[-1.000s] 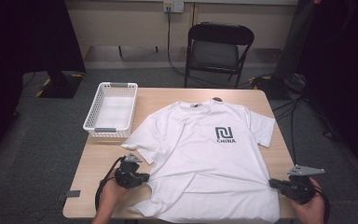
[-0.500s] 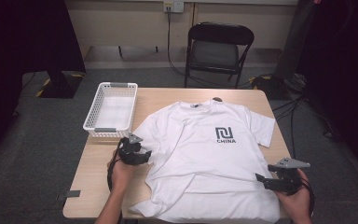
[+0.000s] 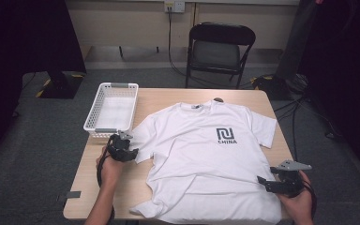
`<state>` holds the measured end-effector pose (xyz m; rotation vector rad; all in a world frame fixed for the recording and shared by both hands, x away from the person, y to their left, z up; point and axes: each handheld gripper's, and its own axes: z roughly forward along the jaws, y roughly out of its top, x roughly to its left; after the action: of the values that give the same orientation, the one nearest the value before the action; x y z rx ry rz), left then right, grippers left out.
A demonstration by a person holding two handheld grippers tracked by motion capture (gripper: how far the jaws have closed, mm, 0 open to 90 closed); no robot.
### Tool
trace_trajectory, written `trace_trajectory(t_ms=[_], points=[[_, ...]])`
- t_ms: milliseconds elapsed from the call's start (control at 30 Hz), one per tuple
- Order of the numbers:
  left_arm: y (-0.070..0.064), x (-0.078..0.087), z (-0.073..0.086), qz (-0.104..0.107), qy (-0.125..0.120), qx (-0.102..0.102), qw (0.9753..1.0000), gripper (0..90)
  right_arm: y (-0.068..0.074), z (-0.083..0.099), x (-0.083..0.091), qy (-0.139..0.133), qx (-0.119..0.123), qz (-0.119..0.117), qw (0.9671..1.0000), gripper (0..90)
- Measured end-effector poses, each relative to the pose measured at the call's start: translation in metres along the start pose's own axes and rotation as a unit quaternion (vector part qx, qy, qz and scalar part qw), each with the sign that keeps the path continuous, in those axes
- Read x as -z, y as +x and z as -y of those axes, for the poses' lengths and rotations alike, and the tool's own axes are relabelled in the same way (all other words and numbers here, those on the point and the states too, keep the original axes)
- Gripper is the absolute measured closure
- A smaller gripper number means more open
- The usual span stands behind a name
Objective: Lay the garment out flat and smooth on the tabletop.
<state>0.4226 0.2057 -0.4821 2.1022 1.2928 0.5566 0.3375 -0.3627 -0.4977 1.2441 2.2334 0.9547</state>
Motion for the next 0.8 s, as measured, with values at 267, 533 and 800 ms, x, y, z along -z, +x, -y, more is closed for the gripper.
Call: trace_trajectory(t_ms=[267, 533, 800], points=[[-0.042, 0.034, 0.018, 0.14, -0.045, 0.036, 0.9884, 43.2, -0.002, 0.001, 0.004, -0.004, -0.024, -0.006, 0.9997, 30.3], [-0.076, 0.035, 0.032, 0.165, -0.008, 0.006, 0.9862, 58.4, 0.0, 0.009, 0.013, 0.011, -0.043, -0.01, 0.999, 41.1], [-0.079, 0.034, 0.031, 0.167, 0.044, 0.015, 0.9849, 89.7, -0.013, 0.015, 0.022, 0.015, -0.044, -0.051, 0.9976, 85.9]])
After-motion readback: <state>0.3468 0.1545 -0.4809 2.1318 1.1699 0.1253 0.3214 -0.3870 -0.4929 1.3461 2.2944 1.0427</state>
